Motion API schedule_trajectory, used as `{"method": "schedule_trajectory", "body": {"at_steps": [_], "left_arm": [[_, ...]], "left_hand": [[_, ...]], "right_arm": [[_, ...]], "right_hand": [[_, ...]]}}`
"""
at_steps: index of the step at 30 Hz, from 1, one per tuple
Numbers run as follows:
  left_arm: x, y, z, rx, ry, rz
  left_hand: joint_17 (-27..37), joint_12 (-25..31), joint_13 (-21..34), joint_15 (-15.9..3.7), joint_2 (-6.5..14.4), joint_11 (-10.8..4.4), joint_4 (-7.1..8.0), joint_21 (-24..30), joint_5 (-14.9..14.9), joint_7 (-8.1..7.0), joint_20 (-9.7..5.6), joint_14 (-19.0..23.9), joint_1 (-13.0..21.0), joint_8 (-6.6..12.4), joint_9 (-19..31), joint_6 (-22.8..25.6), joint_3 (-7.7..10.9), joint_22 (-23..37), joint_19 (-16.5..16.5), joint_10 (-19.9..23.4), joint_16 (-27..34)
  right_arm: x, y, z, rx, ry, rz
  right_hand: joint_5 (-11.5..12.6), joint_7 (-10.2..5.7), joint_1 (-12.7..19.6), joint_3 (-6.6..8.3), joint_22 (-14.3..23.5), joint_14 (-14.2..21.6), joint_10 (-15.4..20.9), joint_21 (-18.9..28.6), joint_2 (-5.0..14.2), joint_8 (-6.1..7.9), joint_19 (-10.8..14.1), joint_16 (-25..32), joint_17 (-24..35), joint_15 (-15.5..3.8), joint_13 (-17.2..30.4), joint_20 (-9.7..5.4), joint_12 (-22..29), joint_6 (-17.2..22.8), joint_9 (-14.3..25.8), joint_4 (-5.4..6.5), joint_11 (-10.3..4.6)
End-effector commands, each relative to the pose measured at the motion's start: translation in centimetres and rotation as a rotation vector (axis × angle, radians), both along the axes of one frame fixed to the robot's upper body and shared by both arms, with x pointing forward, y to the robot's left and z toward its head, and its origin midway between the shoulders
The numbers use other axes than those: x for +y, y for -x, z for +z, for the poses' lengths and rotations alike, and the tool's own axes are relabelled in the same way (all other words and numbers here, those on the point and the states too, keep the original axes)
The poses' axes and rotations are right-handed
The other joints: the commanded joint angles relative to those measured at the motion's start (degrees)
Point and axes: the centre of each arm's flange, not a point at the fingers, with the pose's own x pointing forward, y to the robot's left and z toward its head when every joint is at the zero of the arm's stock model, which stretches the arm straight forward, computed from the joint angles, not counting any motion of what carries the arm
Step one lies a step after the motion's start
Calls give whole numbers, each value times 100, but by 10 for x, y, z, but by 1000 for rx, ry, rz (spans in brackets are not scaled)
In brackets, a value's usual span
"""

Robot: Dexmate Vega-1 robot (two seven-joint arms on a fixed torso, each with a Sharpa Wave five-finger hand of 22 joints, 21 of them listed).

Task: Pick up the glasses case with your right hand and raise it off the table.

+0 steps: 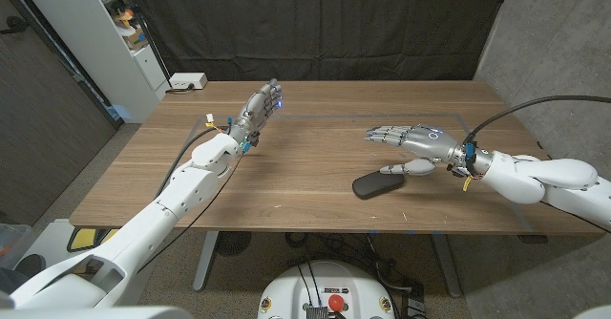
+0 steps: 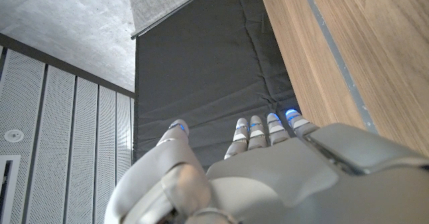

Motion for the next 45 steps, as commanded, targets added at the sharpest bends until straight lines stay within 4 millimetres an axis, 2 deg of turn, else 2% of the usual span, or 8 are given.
{"method": "schedule_trajectory", "body": {"at_steps": [1, 30, 45], "left_arm": [[0, 0, -2, 2, 4, 3], [3, -2, 0, 10, -10, -7], [9, -3, 2, 12, -29, -23]], "left_hand": [[23, 8, 8, 26, 56, 2, -40, 17, 4, -6, 38, 36, -8, 0, 23, 40, 20, 19, 6, 36, 7], [24, 9, 9, 27, 63, -4, -53, 17, 4, -8, 47, 29, -17, -3, 23, 44, 18, 19, 0, 43, 3], [24, 7, 9, 28, 65, 6, -60, 18, 3, -12, 38, 28, -22, -6, 24, 43, 17, 19, 0, 39, 3]], "right_arm": [[1, -6, -5, 15, 31, -31], [10, -13, -25, 46, 60, -77], [21, -14, -33, 70, 64, -98]], "right_hand": [[59, -24, 50, 9, 7, 3, -50, -6, -64, -5, 10, -5, 9, 57, 15, 34, -3, -70, 16, -17, 12], [101, -35, 246, 47, 7, -82, -166, -16, -169, 28, -124, -13, 2, 149, 14, 124, 20, -183, 20, -48, -7], [120, -25, 326, 60, 8, -95, -180, -9, -213, 46, -152, -8, 0, 148, 14, 135, 34, -188, 21, -54, -3]]}}
